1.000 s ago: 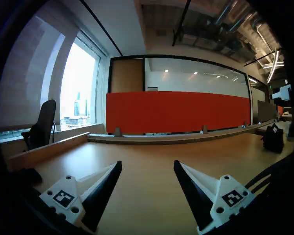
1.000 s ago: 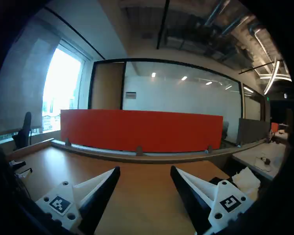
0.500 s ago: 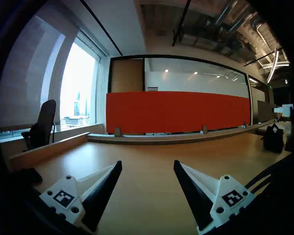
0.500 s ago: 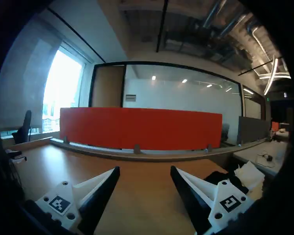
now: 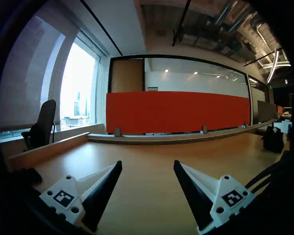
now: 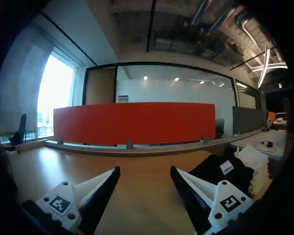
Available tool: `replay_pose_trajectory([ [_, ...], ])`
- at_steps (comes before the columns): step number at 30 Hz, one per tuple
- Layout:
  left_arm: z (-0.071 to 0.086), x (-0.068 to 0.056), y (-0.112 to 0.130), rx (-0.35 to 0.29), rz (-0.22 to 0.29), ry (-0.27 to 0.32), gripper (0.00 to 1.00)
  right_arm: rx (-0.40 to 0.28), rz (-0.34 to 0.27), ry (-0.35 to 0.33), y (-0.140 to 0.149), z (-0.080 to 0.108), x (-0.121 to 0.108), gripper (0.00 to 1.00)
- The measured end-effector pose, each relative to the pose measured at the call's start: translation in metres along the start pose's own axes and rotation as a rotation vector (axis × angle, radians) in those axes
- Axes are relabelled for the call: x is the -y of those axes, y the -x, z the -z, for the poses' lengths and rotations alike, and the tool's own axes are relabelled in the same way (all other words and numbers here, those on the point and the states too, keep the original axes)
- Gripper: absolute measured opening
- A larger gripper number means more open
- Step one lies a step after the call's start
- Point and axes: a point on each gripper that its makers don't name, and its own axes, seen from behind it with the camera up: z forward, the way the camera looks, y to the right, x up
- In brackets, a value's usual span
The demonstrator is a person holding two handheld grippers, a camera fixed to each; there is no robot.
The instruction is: Fold towel
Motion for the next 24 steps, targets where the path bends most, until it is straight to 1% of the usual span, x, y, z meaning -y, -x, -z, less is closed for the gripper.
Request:
replay_pose_trajectory([
  [9,0.000,0.000,0.000,0.000,0.000,0.000,0.98,0.011,0.012,-0.005,0.015,0.000,-0.003,0.99],
  [17,-0.001,0.000,0.000,0.000,0.000,0.000,0.98,0.012,0.002,-0.009,0.025,0.002,-0.005,0.99],
  [24,-0.001,0.000,0.000,0.000,0.000,0.000,0.98,0.010,0.017,-0.014,0.027,0.004,-0.003,0.99],
])
